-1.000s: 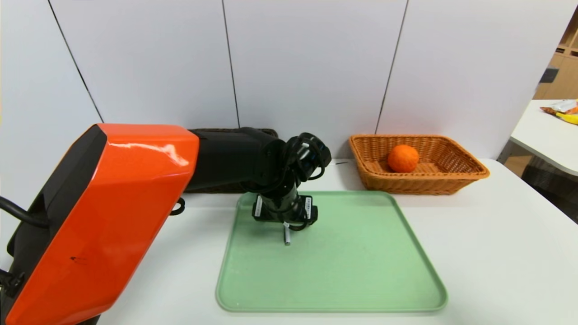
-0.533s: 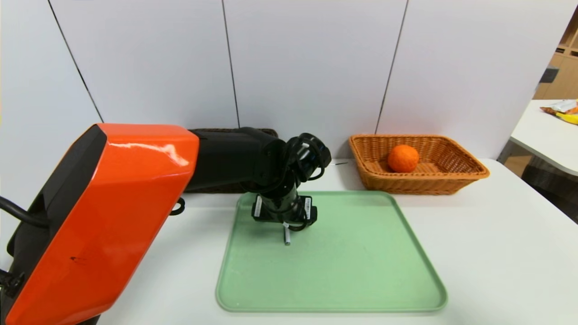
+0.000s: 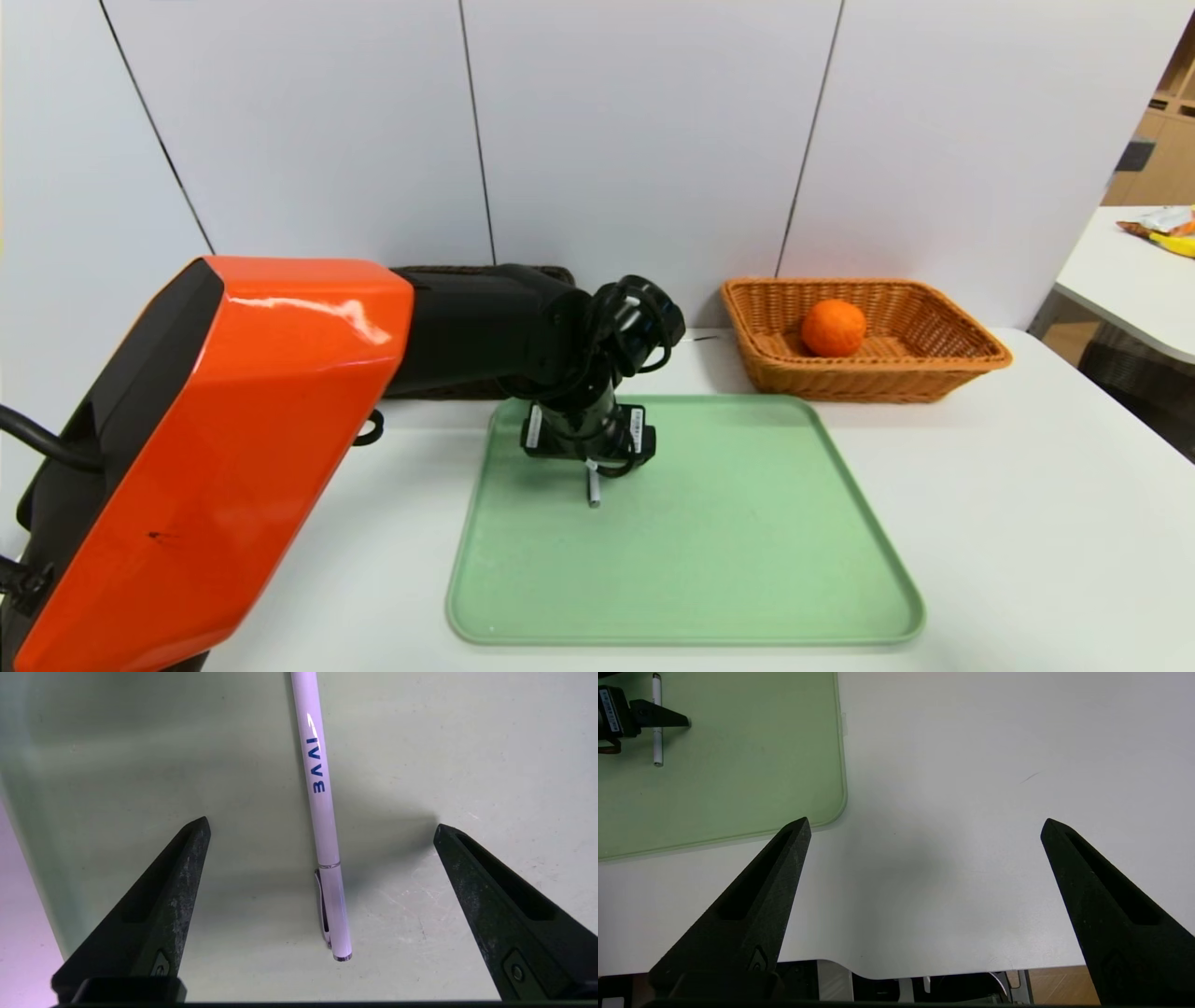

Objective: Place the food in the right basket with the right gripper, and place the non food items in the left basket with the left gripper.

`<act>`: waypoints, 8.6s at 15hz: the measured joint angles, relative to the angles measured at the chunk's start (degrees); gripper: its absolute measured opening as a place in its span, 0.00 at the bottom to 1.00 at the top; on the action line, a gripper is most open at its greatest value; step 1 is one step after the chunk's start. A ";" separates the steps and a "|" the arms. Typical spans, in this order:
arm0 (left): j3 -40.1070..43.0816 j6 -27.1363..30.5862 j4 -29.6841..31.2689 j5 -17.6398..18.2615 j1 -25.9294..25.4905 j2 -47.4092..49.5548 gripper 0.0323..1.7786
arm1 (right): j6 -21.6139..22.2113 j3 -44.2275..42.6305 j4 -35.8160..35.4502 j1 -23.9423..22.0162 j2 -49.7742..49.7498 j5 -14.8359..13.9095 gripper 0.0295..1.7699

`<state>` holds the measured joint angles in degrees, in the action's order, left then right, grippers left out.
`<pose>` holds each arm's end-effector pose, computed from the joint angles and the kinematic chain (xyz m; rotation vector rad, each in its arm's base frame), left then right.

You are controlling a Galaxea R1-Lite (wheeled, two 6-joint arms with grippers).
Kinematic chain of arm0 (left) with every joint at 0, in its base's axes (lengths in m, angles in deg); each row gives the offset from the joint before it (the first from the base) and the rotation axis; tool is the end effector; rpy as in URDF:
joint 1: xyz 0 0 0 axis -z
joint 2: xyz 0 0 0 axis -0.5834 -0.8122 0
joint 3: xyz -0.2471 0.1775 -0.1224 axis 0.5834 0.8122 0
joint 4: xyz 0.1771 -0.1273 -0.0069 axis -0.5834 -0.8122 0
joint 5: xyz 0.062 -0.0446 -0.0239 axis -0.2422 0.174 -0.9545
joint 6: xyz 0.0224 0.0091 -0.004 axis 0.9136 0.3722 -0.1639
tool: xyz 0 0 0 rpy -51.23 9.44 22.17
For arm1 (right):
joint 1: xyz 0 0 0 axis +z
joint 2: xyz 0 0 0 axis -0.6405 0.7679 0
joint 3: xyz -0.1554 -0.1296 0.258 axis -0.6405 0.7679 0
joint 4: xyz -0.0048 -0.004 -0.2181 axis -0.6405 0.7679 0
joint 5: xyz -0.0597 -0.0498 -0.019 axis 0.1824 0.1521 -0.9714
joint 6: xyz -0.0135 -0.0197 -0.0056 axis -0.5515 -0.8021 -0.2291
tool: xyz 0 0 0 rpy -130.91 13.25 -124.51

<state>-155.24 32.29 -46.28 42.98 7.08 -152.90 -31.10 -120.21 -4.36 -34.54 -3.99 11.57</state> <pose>0.3585 -0.3239 0.1585 -0.0203 1.0310 -0.1617 0.0467 0.0027 0.2968 0.1895 0.6552 -0.0546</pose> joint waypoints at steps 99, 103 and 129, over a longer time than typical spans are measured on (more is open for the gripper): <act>38.21 46.26 9.51 0.96 -31.15 68.54 0.92 | -12.29 -1.77 0.38 1.95 0.28 -1.24 0.96; 47.12 46.95 9.39 -0.17 -38.81 79.95 0.93 | -12.32 -1.99 0.13 0.00 -0.38 -1.19 0.96; 99.38 43.51 34.87 2.32 -42.14 131.15 0.95 | -18.54 26.54 -22.92 -5.16 -46.39 2.73 0.96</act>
<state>-55.87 75.80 -11.42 45.29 -35.06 -21.76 -49.64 -93.67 -27.28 -39.70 -50.37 14.30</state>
